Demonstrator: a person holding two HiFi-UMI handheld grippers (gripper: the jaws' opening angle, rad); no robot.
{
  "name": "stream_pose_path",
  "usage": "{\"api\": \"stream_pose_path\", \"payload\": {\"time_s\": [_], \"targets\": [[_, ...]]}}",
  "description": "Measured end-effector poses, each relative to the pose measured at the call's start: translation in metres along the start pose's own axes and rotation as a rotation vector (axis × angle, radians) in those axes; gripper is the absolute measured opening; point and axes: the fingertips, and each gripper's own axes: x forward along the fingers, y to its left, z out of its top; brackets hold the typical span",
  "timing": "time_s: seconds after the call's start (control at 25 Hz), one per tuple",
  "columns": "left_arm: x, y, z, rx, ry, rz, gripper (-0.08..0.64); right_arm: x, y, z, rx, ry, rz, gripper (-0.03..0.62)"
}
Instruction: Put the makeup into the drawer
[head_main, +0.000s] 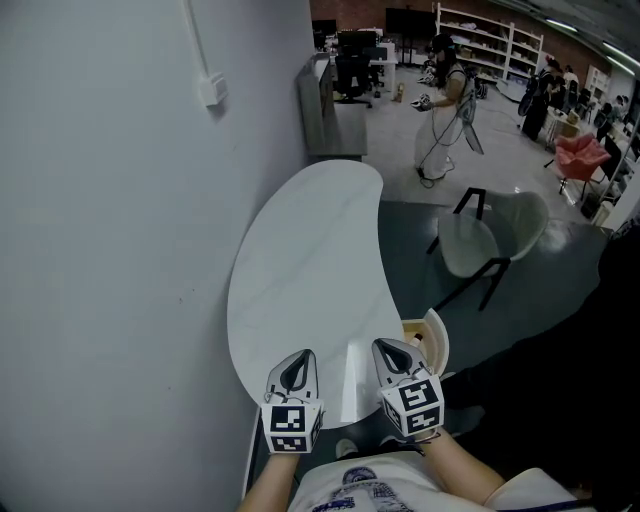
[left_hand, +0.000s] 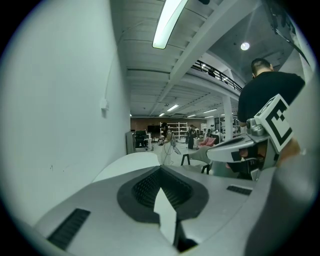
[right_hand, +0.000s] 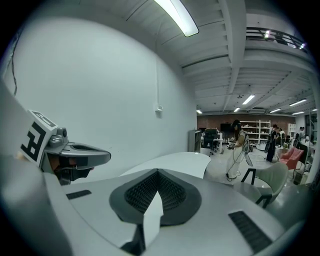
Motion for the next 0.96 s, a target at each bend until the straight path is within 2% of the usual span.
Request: {"api": "stream_pose_path", "payload": {"time_s": [0.96], "targets": [[-0.007, -0.003, -0.007, -0.005, 0.001, -0.001, 0.041, -0.006, 0.003, -0.012, 0.016, 0.013, -0.002, 0.018]]}}
